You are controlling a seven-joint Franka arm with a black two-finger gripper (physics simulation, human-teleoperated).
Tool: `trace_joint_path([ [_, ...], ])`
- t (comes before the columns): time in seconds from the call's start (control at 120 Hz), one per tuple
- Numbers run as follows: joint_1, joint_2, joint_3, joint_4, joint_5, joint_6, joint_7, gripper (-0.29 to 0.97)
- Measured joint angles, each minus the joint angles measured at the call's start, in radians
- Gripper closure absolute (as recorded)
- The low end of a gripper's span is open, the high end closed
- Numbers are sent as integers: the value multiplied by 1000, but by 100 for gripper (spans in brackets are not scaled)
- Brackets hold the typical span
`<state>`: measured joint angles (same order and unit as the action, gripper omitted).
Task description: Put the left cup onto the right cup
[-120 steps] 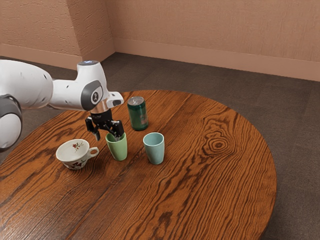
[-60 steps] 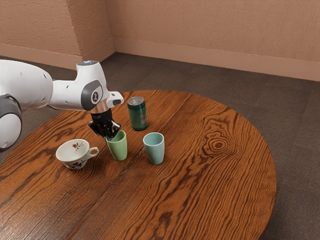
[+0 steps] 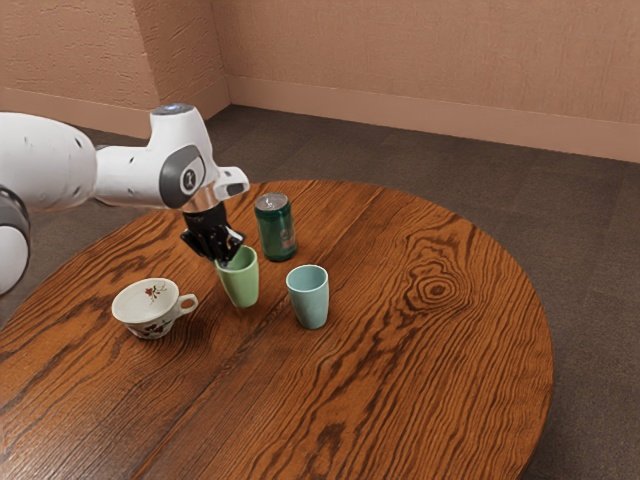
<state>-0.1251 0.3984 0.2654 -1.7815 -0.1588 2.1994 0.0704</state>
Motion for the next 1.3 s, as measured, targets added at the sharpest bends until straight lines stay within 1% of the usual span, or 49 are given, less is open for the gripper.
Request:
trace_joint_path([
  [0.192,-82,-106,-1,2,7,-42,-11,78],
  [0.35,-103,-124,-25,72,12,-74,-21,78],
  [0.433,-104,-107,-39,116,13,-91,-26,78],
  [0.55,-102,-42,-53,188,12,-114,-31,78],
  [0.8,-99,16,-56,224,4,-140,-40,78],
  [1.3,-101,15,-58,236,-26,-223,-45,78],
])
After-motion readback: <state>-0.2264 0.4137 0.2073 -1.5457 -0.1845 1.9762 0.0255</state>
